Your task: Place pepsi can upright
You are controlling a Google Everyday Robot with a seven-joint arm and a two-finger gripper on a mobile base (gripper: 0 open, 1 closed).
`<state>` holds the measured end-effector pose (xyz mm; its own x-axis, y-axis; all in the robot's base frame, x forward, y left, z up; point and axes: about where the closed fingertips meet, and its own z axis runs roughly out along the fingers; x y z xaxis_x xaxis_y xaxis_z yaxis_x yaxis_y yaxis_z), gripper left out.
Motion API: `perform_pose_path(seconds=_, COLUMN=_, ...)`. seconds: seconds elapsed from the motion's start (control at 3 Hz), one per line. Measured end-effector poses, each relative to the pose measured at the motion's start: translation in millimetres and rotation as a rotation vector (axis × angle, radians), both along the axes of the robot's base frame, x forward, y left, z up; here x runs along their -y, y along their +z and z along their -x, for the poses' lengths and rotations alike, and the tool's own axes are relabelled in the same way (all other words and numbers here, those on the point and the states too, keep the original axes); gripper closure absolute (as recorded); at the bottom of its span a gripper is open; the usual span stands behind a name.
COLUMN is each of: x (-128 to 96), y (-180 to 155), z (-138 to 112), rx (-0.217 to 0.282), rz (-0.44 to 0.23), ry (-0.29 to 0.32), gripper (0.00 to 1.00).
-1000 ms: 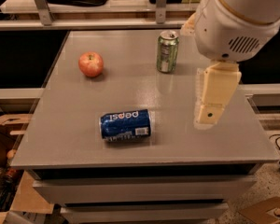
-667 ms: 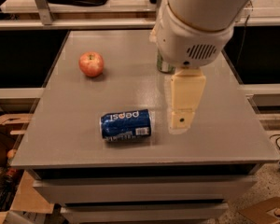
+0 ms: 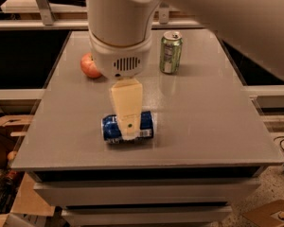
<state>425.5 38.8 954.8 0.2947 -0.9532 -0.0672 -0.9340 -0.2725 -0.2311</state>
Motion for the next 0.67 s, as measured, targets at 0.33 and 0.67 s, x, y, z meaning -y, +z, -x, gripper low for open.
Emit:
perform_pose_path(seconds=0.33, x=-24.8, y=-23.9, z=-12.7, rx=-0.055, rz=0.035, ry=-0.036, gripper=0.00)
perform_pose_path(seconds=0.67, x=-38.3, y=-51.6, z=-22.7, rx=-0.112, rz=0.043, ry=-0.131, gripper=0.00)
